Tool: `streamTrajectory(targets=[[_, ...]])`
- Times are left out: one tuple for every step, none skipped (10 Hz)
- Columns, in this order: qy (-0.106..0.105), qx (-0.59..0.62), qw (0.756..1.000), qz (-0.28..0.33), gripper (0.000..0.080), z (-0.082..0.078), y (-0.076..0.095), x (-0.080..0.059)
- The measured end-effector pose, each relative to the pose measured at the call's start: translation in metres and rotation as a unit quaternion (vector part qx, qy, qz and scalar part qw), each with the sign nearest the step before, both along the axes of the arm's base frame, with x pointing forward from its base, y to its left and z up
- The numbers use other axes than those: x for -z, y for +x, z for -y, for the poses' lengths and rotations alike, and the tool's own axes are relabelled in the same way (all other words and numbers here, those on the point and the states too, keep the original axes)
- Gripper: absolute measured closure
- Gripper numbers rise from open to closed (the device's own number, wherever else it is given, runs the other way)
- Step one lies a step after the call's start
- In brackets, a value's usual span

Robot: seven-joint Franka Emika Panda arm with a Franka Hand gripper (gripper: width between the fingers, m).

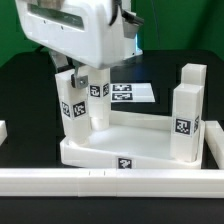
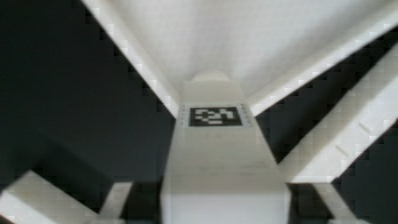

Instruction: Assemble desk

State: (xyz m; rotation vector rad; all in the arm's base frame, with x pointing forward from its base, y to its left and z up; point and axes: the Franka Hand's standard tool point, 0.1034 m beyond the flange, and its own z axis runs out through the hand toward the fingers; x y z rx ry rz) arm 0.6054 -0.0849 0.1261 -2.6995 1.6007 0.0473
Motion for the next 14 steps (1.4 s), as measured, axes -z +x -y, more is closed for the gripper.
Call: streamTrajectory(targets=[[-0.001, 0.051, 0.999, 0.004, 0.0509, -0.0017, 0.0012, 0.0002], [0.0, 0.095, 0.995, 0.007, 0.0509, -0.0027, 0.0027, 0.0002], [0.002, 0.13, 0.992, 0.009, 0.0509, -0.0029, 0.0036, 0.0003], [0.005, 0.176, 0.984, 0.01, 0.0509, -0.0034, 0.0045, 0.0005], [0.006, 0.209, 0.978, 0.011, 0.0509, -0.0037, 0.005, 0.0008], [0.007, 0.24, 0.971, 0.011, 0.0509, -0.0039, 0.0056, 0.0008], [0.007, 0.24, 0.971, 0.011, 0.0509, -0.004, 0.0056, 0.0009], [0.007, 0.235, 0.972, 0.011, 0.0509, -0.0042, 0.0056, 0.0012], [0.008, 0.22, 0.975, 0.011, 0.0306, -0.0044, 0.0054, 0.0013], [0.008, 0.211, 0.977, 0.01, 0.02, -0.0054, 0.0051, 0.0018], [0.006, 0.162, 0.987, 0.011, 0.0165, -0.0056, 0.005, 0.0019], [0.005, 0.101, 0.995, 0.012, 0.0165, -0.0062, 0.0051, 0.0021], [0.005, 0.059, 0.998, 0.014, 0.0153, -0.0071, 0.0053, 0.0025], [0.004, 0.022, 1.0, 0.015, 0.0153, -0.0074, 0.0053, 0.0025]])
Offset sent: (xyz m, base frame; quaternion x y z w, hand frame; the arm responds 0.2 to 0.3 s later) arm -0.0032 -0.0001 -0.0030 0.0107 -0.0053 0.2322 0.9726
